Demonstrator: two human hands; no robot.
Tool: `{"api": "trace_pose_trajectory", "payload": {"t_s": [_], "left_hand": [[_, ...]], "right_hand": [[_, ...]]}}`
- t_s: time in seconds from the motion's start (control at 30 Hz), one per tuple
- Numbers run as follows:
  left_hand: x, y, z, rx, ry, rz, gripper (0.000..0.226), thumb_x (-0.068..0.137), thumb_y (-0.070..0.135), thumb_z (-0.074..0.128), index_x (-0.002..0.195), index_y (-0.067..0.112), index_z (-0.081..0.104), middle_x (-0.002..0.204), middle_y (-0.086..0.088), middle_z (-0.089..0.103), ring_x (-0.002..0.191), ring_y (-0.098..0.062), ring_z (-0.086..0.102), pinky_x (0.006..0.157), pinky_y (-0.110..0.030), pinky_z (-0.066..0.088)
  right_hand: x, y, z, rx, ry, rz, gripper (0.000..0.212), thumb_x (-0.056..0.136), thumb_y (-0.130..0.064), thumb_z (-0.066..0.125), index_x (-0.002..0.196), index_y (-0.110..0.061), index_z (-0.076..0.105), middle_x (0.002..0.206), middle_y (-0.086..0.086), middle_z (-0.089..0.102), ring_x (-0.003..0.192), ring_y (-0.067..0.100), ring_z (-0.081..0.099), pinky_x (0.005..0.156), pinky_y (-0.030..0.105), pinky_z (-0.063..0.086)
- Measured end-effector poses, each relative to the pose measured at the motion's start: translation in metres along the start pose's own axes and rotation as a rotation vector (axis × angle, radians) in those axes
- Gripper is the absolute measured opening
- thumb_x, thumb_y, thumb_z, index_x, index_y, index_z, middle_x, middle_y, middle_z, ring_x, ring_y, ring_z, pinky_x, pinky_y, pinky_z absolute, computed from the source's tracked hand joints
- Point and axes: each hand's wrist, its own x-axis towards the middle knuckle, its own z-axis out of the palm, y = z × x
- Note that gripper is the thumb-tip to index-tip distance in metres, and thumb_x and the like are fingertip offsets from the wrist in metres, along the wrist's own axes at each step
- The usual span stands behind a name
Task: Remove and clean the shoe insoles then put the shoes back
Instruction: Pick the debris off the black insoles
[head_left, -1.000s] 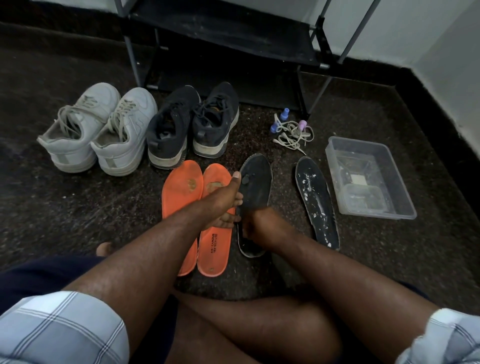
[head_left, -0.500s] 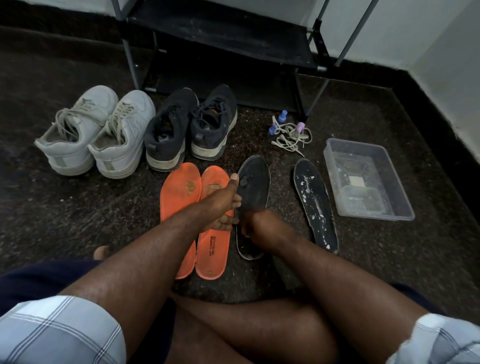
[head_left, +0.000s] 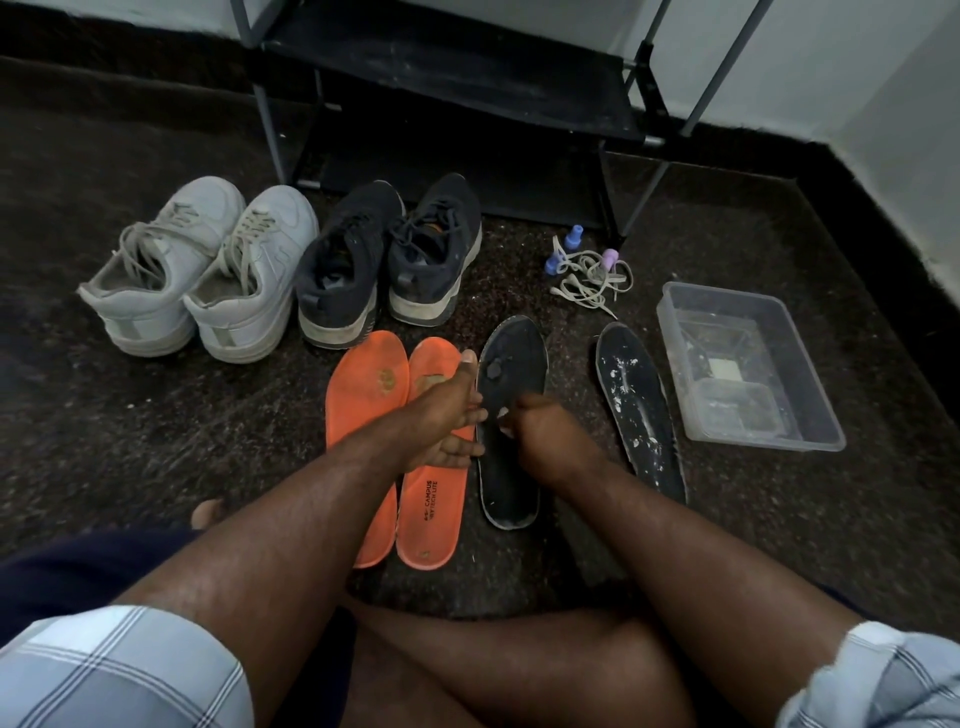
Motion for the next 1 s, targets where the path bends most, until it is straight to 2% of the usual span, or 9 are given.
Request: {"api": "trace_pose_trajectory", "payload": {"t_s": [0.1,0.23,0.37,0.53,0.67,0.73,0.83,0.93,1.0], "left_hand": [[0.001,0.0,0.0,-0.007,0.003,0.001,0.08,0.089,0.079,0.03,0.14,0.021,0.049,0.137,-0.004,0.061,0.103,-0.038,0.068,0.088,-0.046,0.053],[0.001,0.0,0.001,-0.003,-0.004,-0.004,0.078,0.09,0.078,0.029,0.142,0.023,0.048,0.139,-0.003,0.059,0.108,-0.039,0.066,0.094,-0.048,0.051],[0.002,0.0,-0.001,0.007,-0.018,-0.005,0.082,0.089,0.08,0.028,0.145,0.022,0.047,0.14,-0.002,0.059,0.108,-0.038,0.066,0.091,-0.046,0.051],[0.0,0.0,0.0,0.015,-0.024,-0.016,0.084,0.09,0.079,0.026,0.148,0.021,0.044,0.146,-0.002,0.054,0.114,-0.039,0.064,0.094,-0.046,0.049],[0.001,0.002,0.001,0.007,-0.013,-0.01,0.082,0.091,0.077,0.027,0.146,0.019,0.046,0.143,-0.001,0.057,0.112,-0.04,0.064,0.095,-0.047,0.05],[0.001,0.001,0.001,0.007,-0.003,-0.012,0.081,0.092,0.077,0.027,0.145,0.019,0.047,0.142,-0.002,0.058,0.108,-0.039,0.066,0.096,-0.048,0.05],[0.001,0.0,0.001,0.017,-0.009,-0.014,0.083,0.091,0.078,0.027,0.147,0.02,0.045,0.143,-0.001,0.056,0.109,-0.038,0.066,0.094,-0.046,0.05],[0.001,0.001,0.001,0.022,-0.019,-0.012,0.084,0.091,0.079,0.026,0.148,0.02,0.044,0.145,-0.001,0.055,0.112,-0.039,0.064,0.091,-0.045,0.05],[0.001,0.001,0.001,0.018,-0.005,-0.009,0.083,0.09,0.079,0.027,0.146,0.02,0.047,0.142,-0.001,0.058,0.105,-0.037,0.067,0.085,-0.042,0.052]], "right_hand": [[-0.002,0.001,0.0,0.021,-0.036,-0.097,0.021,0.092,-0.01,0.055,0.103,-0.004,0.071,0.102,0.015,0.064,0.094,0.029,0.062,0.085,0.035,0.048],[0.008,0.013,-0.002,-0.013,0.053,0.083,0.03,0.099,-0.019,0.045,0.113,-0.005,0.067,0.114,0.013,0.059,0.103,0.029,0.061,0.092,0.034,0.046],[0.004,0.001,0.002,0.005,-0.094,-0.09,0.033,0.093,-0.013,0.05,0.124,-0.011,0.064,0.128,0.01,0.059,0.109,0.027,0.062,0.094,0.036,0.049],[0.01,0.01,-0.002,-0.091,0.015,0.066,0.042,0.096,-0.012,0.043,0.137,-0.008,0.049,0.143,0.011,0.049,0.125,0.028,0.053,0.106,0.035,0.041],[-0.001,-0.007,0.001,-0.147,-0.069,-0.114,0.051,0.091,-0.017,0.048,0.141,-0.009,0.045,0.149,0.01,0.043,0.133,0.026,0.044,0.111,0.039,0.029],[0.003,0.006,-0.001,-0.244,-0.072,-0.05,0.054,0.094,-0.024,0.044,0.147,-0.015,0.038,0.154,0.005,0.036,0.141,0.023,0.034,0.116,0.047,0.02],[0.004,0.013,-0.001,-0.252,-0.097,0.152,0.06,0.095,-0.029,0.036,0.152,-0.011,0.026,0.16,0.008,0.025,0.147,0.024,0.023,0.117,0.054,0.013],[-0.001,-0.002,0.006,-0.219,-0.122,-0.008,0.062,0.094,-0.031,0.037,0.15,-0.008,0.028,0.159,0.01,0.027,0.146,0.024,0.026,0.116,0.053,0.016],[0.001,0.002,0.006,-0.237,-0.131,-0.051,0.061,0.094,-0.033,0.033,0.151,-0.012,0.027,0.16,0.006,0.025,0.147,0.023,0.022,0.115,0.056,0.017]]}}
